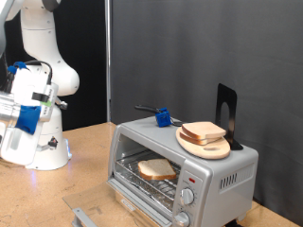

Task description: Make a piece of toast with the oven

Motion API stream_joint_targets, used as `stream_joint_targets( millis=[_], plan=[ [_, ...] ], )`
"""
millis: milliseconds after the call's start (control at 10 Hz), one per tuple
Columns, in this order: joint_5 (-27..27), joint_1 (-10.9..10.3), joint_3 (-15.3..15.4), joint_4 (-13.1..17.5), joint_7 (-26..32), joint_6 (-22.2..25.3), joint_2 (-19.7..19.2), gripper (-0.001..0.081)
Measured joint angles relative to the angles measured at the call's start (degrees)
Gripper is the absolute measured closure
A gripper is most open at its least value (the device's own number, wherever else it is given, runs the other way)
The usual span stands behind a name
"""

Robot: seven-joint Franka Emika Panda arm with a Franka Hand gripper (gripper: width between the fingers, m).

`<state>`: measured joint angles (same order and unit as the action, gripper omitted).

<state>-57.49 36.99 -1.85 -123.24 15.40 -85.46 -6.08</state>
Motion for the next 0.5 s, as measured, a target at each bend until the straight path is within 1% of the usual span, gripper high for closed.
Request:
stream_joint_targets(
  millis=[100,200,300,400,500],
  plan=[
    [-2.1,0.1,-0.3,-2.0,0.0,-2.5,0.5,0.0124],
    [-1.4,0.1,-0.5,-3.5,0.2,-4.7,0.5,0.0124],
    [1.4,0.0,-0.4,-4.9,0.3,-7.1,0.4,0.0124],
    [3.6,-0.4,-0.1,-6.7,0.6,-10.7,0.3,0.0124],
    [4.3,-0.8,0.4,-8.6,1.7,-14.2,0.0,0.0124]
  ],
)
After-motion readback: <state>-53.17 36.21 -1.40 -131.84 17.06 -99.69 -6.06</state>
